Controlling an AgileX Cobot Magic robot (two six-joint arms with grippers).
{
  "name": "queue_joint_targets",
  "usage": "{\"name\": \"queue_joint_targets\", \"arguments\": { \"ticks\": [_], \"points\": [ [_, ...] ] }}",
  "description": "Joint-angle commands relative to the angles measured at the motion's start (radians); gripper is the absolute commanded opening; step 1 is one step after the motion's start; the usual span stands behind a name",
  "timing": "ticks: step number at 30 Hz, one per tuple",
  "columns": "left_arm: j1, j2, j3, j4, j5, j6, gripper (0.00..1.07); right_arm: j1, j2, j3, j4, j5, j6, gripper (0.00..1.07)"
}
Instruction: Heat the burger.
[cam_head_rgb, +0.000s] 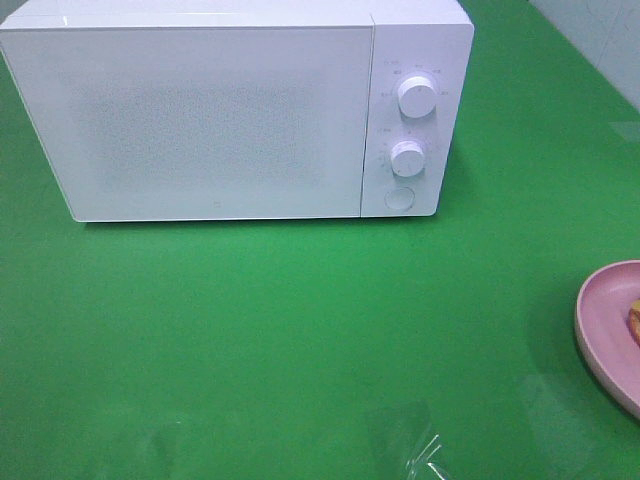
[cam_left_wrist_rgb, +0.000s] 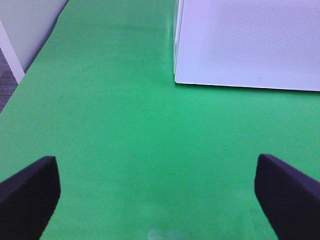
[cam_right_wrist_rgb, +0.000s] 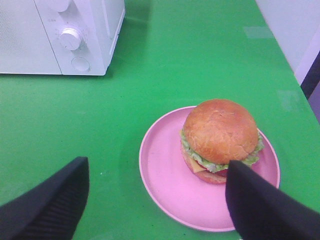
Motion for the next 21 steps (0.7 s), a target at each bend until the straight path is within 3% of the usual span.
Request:
{"name": "queue_joint_targets", "arguments": {
  "ticks": [1, 21],
  "points": [
    [0.002, -0.023, 0.008, -0.011, -0.008, -0.001, 0.99, -0.007, -0.025, 0.002, 0.004, -0.009, -0.007, 0.73],
    [0.002, -0.023, 0.008, -0.011, -0.008, -0.001, 0.99, -0.007, -0.023, 0.002, 0.003, -0.009, -0.007, 0.73]
  ]
}}
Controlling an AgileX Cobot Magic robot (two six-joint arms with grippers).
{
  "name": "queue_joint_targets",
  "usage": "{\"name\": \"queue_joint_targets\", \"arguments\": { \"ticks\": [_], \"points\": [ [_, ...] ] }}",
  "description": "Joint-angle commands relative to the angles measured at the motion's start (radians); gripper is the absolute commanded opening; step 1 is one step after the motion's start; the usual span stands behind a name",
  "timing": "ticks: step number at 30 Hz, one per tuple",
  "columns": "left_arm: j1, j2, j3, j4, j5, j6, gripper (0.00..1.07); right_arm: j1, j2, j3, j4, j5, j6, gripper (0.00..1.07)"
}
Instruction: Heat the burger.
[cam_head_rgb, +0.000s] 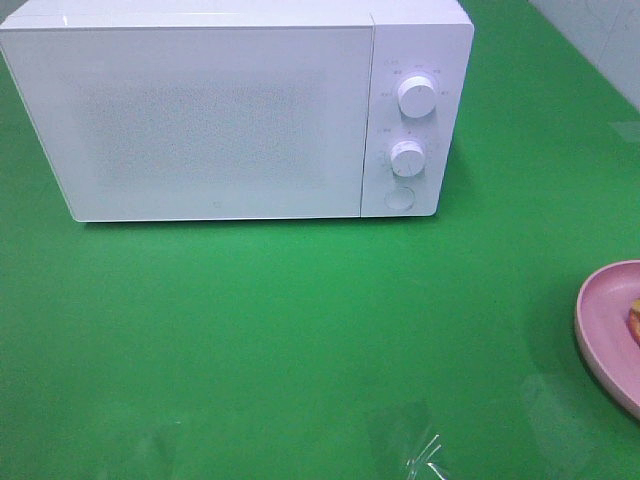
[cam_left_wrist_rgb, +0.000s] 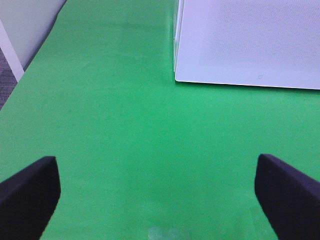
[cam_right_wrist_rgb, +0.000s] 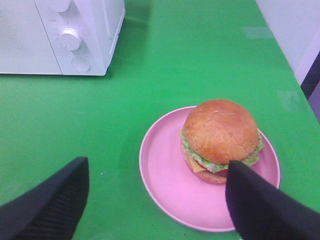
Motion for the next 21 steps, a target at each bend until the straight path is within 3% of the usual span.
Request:
{"name": "queue_joint_targets", "arguments": {
  "ticks": [1, 21],
  "points": [
    [0.002, -0.023, 0.002, -0.011, -0.008, -0.001, 0.99, -0.007, -0.023, 0.002, 0.003, -0.009, -0.007, 0.73],
    [0.002, -0.023, 0.002, -0.011, -0.008, -0.001, 0.99, -0.007, -0.023, 0.002, 0.003, -0.009, -0.007, 0.73]
  ]
}}
